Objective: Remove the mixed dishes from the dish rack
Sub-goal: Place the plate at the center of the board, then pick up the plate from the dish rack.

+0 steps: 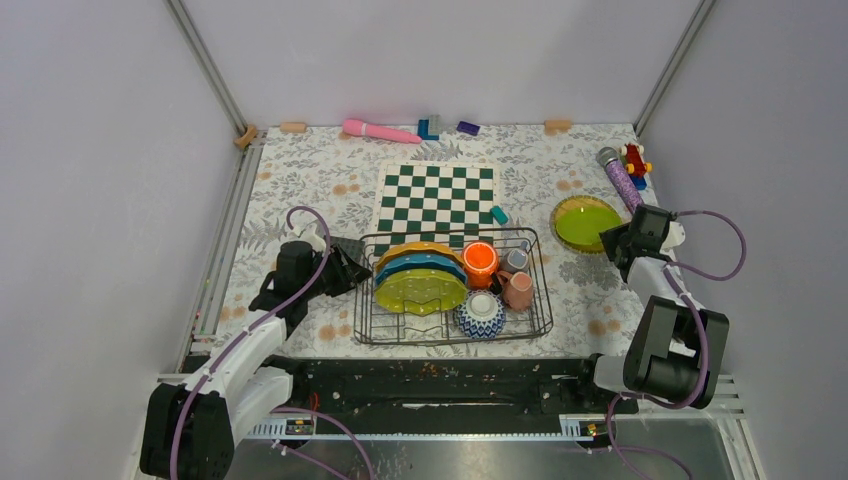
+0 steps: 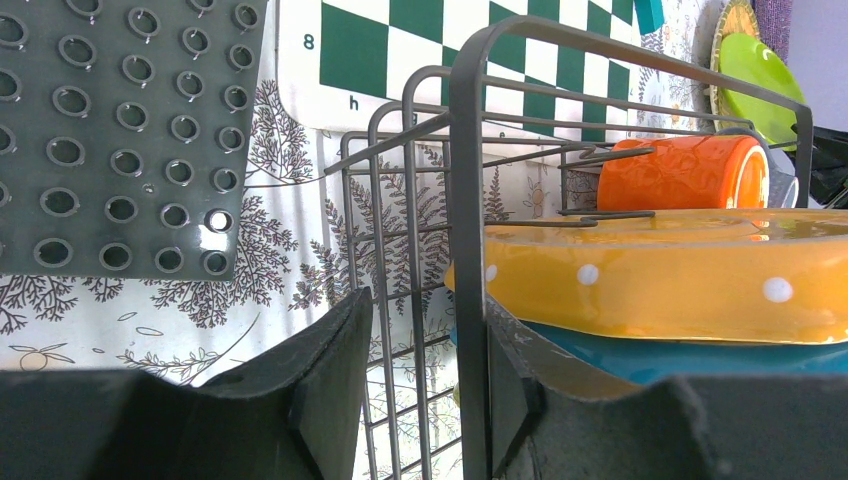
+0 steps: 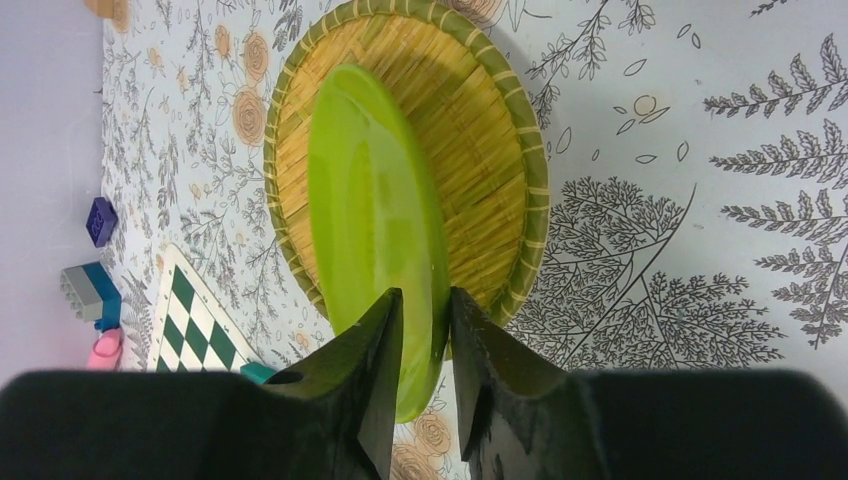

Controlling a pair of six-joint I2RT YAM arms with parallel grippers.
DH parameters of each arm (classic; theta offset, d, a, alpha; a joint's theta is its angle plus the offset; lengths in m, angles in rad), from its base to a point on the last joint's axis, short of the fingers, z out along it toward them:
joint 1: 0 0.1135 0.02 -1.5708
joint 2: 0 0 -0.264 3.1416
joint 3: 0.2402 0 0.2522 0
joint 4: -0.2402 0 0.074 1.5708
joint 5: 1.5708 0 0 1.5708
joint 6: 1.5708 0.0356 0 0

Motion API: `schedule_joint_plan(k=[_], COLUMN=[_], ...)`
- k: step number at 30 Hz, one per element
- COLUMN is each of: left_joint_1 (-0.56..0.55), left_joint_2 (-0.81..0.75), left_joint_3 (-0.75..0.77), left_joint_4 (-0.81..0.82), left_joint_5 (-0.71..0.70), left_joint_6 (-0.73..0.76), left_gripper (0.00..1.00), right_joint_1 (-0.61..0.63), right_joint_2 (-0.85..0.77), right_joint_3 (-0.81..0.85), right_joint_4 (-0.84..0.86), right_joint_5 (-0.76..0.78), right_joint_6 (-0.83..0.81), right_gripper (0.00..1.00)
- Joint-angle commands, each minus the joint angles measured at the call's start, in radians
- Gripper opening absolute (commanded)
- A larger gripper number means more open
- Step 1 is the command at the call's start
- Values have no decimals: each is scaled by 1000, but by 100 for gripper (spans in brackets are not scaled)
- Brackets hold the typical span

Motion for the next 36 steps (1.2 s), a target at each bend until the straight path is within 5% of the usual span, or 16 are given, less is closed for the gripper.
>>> schedule_joint_plan(k=[1,8,12,23,30,36], left_joint_1=[4,4,4,4,3,0], left_joint_2=[12,9,8,8,19,6], left_joint_3=[14,15,16,17,15,8], left_joint_4=[-42,-43,-42,-38,-30,-29], left_joint_5=[-45,-48,-53,-55,-47,-44], left_joint_6=[39,39,39,40,35,31], left_gripper=[41,42,44,44,43,43], right_joint_1=[-7,-7,-7,75,629,946], right_joint_2=[-32,-102,-170,-455,-504,-455], right_joint_3=[-8,7,12,96,181,206], right_joint_4=[42,-23,-58,-117,-210,-345], right_joint_5=[11,17,3,-345,-506,-630], right_joint_6=[-23,-95,-171,-458,-829,-1253], right_gripper=[33,65,98,100,100,100])
